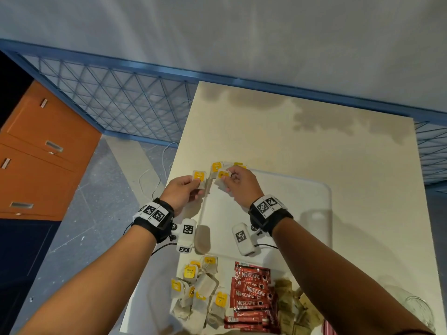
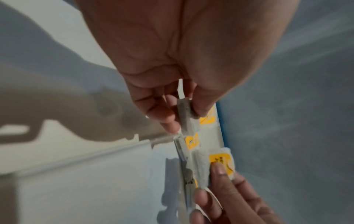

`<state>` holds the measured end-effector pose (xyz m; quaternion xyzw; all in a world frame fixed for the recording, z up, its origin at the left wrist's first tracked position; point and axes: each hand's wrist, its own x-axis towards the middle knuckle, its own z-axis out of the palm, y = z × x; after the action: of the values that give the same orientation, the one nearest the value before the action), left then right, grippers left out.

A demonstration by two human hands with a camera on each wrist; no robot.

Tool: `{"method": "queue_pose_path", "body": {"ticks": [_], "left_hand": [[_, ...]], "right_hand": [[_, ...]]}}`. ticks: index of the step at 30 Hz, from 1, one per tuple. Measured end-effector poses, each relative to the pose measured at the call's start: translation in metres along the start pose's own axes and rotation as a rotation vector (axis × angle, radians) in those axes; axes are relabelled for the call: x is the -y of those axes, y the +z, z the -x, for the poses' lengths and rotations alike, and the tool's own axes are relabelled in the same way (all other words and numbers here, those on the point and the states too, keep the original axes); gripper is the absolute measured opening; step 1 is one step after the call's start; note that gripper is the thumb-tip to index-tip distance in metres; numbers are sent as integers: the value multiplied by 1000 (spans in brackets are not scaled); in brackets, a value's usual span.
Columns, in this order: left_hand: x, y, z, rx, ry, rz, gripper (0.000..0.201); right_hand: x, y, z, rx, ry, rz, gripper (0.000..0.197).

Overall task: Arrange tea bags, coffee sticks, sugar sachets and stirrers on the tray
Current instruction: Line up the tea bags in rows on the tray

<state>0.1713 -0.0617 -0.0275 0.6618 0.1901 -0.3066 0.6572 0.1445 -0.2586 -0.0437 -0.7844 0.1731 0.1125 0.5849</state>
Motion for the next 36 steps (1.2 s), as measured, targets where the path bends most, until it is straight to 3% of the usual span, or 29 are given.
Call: {"method": "queue_pose_path", "body": {"ticks": [4, 7, 11, 13, 18, 23, 27, 32, 36], "left_hand": [[4, -8, -1, -34, 19, -67, 27], [4, -9, 0, -55, 8, -29, 26], [4, -8, 1, -40, -8, 6, 25], [4, -7, 0, -41, -6, -37, 22], [2, -4, -1, -37, 51, -142, 17], [0, 6, -4, -9, 129, -213, 10], [-2, 17, -9, 9, 193, -259, 7], [-9, 25, -17, -8, 284, -447, 8], [-14, 23, -25, -48, 332, -802, 15]], "right_hand": [[1, 17, -12, 83, 67, 77, 3], [-4, 29, -20, 85, 57, 233, 25], [-4, 31, -21, 40, 5, 457, 9], [-1, 29, -19, 16, -4, 517, 13], [-4, 24, -14, -7, 4, 464, 18], [-11, 17, -2, 63, -57, 209, 35], [-9, 11, 9, 63, -36, 70, 27], [-19, -3, -1, -111, -18, 168, 11], [-24, -8, -5, -133, 41, 283, 18]]}}
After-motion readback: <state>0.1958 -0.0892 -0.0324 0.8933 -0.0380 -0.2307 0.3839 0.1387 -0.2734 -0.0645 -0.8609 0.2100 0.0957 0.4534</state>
